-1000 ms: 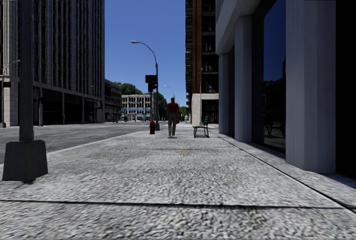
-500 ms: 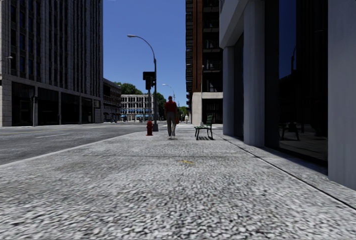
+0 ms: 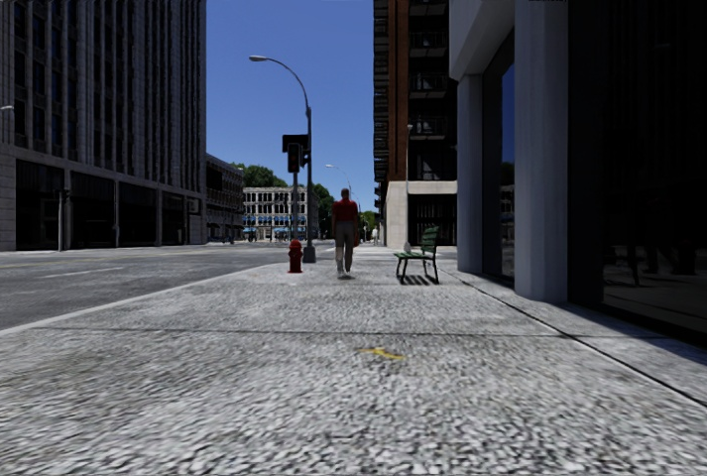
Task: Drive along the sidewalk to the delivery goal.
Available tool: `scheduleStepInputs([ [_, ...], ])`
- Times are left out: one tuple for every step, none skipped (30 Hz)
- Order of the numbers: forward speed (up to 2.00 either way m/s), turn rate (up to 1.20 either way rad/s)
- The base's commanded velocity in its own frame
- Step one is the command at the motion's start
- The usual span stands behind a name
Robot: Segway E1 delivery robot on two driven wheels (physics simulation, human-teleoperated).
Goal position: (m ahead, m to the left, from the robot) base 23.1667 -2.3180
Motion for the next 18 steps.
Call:
scheduleStepInputs([
  [2.0,0.0],
  [2.0,0.0],
  [2.0,0.0],
  [2.0,0.0],
  [2.0,0.0],
  [2.0,0.0],
  [2.0,0.0],
  [2.0,0.0],
  [2.0,0.0],
  [2.0,0.0],
  [2.0,0.0],
  [2.0,0.0],
  [2.0,0.0],
  [2.0,0.0],
  [2.0,0.0],
  [2.0,0.0],
  [2.0,0.0],
  [2.0,0.0],
])
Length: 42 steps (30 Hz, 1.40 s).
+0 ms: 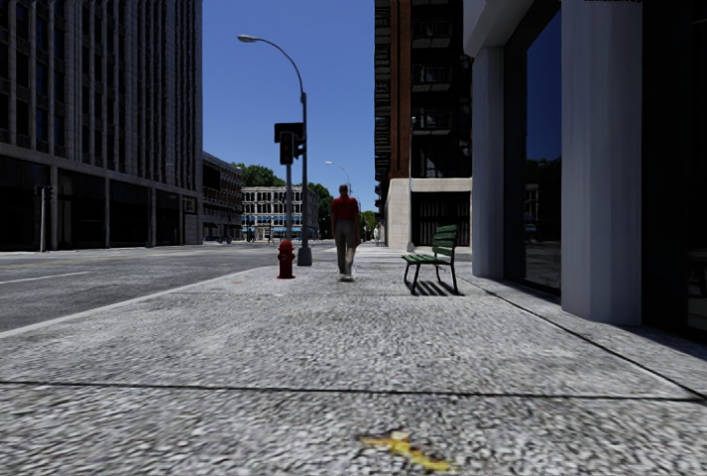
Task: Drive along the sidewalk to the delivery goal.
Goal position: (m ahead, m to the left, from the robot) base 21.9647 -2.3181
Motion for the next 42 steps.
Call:
scheduleStepInputs([
  [2.0,0.0],
  [2.0,0.0],
  [2.0,0.0],
  [2.0,0.0],
  [2.0,0.0],
  [2.0,0.0],
  [2.0,0.0],
  [2.0,0.0],
  [2.0,0.0],
  [2.0,0.0],
  [2.0,0.0],
  [2.0,0.0],
  [2.0,0.0],
  [2.0,0.0],
  [2.0,0.0],
  [2.0,0.0],
  [2.0,0.0],
  [2.0,0.0],
  [2.0,0.0],
  [2.0,0.0],
  [2.0,0.0],
  [2.0,0.0],
  [2.0,0.0],
  [2.0,0.0],
  [2.0,0.0],
  [2.0,0.0],
  [2.0,0.0],
  [2.0,0.0],
  [2.0,0.0],
  [2.0,0.0],
  [2.0,0.0],
  [2.0,0.0],
  [2.0,0.0],
  [2.0,0.0],
  [2.0,0.0],
  [2.0,0.0],
  [2.0,0.0],
  [2.0,0.0],
  [2.0,0.0],
  [2.0,0.0],
  [2.0,0.0],
  [2.0,0.0],
])
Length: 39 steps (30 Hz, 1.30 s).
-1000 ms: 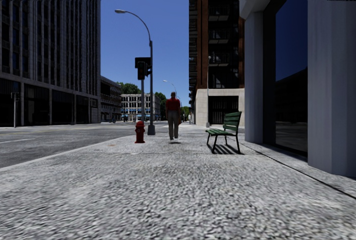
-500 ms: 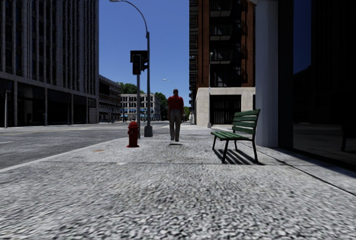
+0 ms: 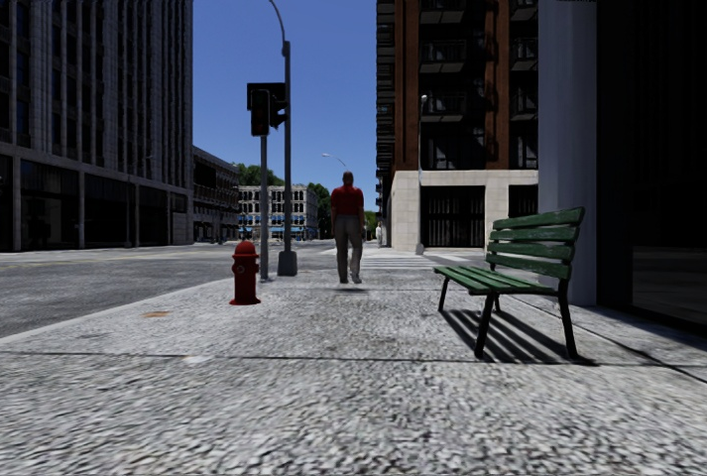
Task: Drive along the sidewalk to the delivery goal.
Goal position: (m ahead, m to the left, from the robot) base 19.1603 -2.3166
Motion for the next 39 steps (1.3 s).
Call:
scheduleStepInputs([
  [2.0,0.0],
  [2.0,0.0],
  [2.0,0.0],
  [2.0,0.0],
  [2.0,0.0],
  [2.0,0.0],
  [2.0,0.0],
  [2.0,0.0],
  [2.0,0.0],
  [2.0,0.0],
  [2.0,0.0],
  [2.0,0.0],
  [2.0,0.0],
  [2.0,0.0],
  [2.0,0.0],
  [2.0,0.0],
  [2.0,0.0],
  [2.0,0.0],
  [2.0,0.0],
  [2.0,0.0],
  [2.0,0.0],
  [2.0,0.0],
  [2.0,0.0],
  [2.0,0.0],
  [2.0,0.0],
  [2.0,0.0],
  [2.0,0.0],
  [2.0,-0.02],
  [2.0,-0.06],
  [2.0,-0.06],
  [2.0,-0.12],
  [2.0,-0.21],
  [2.0,-0.27],
  [2.0,-0.29],
  [2.0,-0.29],
  [2.0,-0.29],
  [2.0,-0.29],
  [2.0,-0.29],
  [2.0,-0.29],
])
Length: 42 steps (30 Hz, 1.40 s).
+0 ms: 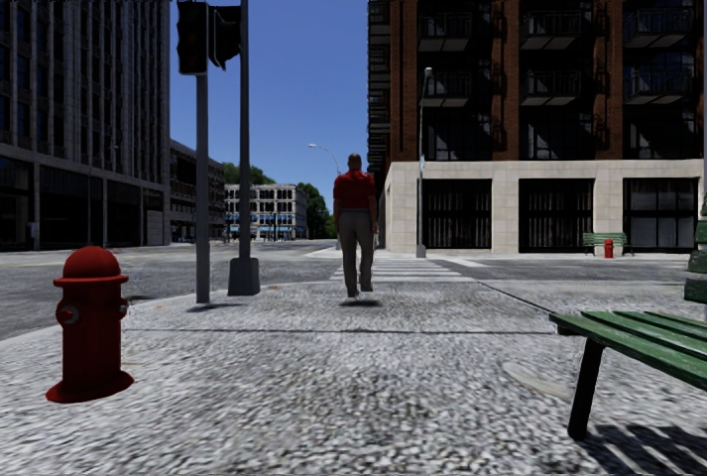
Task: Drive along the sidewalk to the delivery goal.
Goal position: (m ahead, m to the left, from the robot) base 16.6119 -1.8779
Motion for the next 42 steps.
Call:
scheduleStepInputs([
  [2.0,-0.29],
  [2.0,-0.29],
  [2.0,-0.29],
  [2.0,-0.29],
  [2.0,-0.29],
  [2.0,-0.29],
  [2.0,-0.29],
  [2.0,-0.29],
  [2.0,-0.29],
  [2.0,-0.29],
  [2.0,-0.29],
  [2.0,-0.28],
  [2.0,-0.28],
  [2.0,-0.28],
  [2.0,-0.28],
  [2.0,-0.28],
  [2.0,-0.28],
  [2.0,-0.28],
  [2.0,-0.15],
  [2.0,-0.04],
  [2.0,0.0],
  [2.0,0.0],
  [2.0,0.0],
  [2.0,0.0],
  [2.0,0.0],
  [2.0,0.0],
  [2.0,0.0],
  [2.0,0.0],
  [2.0,0.0],
  [2.0,0.0],
  [2.0,0.0],
  [2.0,0.0],
  [2.0,0.0],
  [2.0,0.0],
  [2.0,0.0],
  [2.0,0.0],
  [2.0,0.0],
  [2.0,0.0],
  [2.0,0.0],
  [2.0,0.0],
  [2.0,0.0],
  [2.0,0.0],
])
